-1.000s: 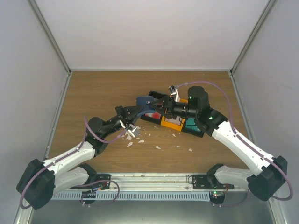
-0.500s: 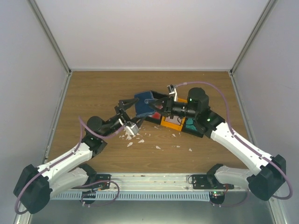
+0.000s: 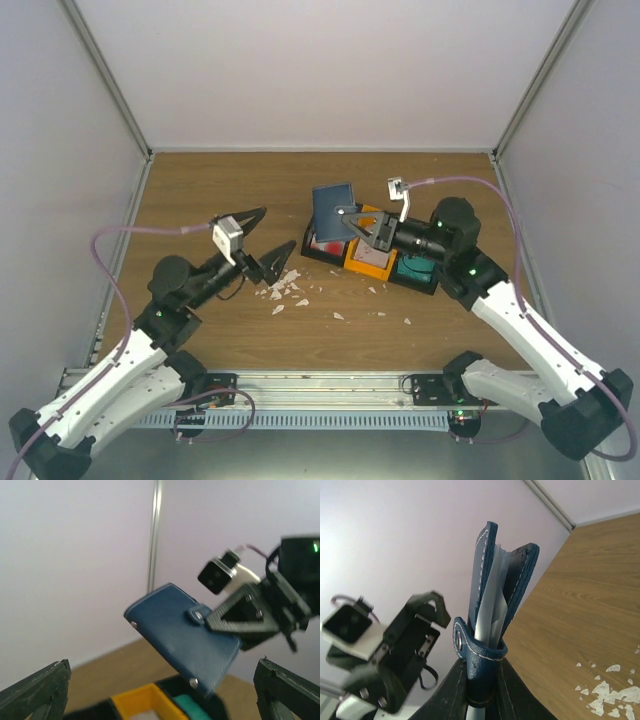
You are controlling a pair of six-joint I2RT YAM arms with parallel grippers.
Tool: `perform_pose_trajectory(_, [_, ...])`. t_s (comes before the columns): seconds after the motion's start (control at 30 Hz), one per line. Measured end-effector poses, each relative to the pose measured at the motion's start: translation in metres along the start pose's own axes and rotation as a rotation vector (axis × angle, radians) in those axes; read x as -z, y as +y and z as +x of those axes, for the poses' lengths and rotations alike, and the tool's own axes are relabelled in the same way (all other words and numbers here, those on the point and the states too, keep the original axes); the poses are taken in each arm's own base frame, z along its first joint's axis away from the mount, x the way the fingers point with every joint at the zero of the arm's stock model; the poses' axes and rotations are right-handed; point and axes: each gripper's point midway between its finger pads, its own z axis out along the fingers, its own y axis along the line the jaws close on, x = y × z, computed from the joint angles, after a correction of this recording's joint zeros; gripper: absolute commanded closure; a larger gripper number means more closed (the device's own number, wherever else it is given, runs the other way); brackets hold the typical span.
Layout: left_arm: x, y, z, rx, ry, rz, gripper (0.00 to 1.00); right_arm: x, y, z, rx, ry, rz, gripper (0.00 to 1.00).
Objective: Put the credit cards into the card holder
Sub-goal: Pick up the card holder from the center of the board, then open the card holder at the center of the board.
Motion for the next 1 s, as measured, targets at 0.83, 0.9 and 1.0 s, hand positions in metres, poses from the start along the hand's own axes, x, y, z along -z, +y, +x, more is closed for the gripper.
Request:
perform_pose_trajectory(0.83, [-0.001,-0.06,0.1,1.043,0.436,0.239,0.99,-0.01,-0.015,0.104,-0.066,0.209,-0.16,0.72])
perform_pose_trajectory(0.9, [0.0,-0.059,0.098,1.028,0.427,0.237,1.0,-0.01,-0.017,0.105,-0.049,0.208,-0.155,0.55])
perform_pose_trajectory(1.0, [0.003,-0.055,0.109,1.014,0.441,0.195,1.0,-0.012,-0.026,0.107,-0.021,0.201,-0.115,0.41])
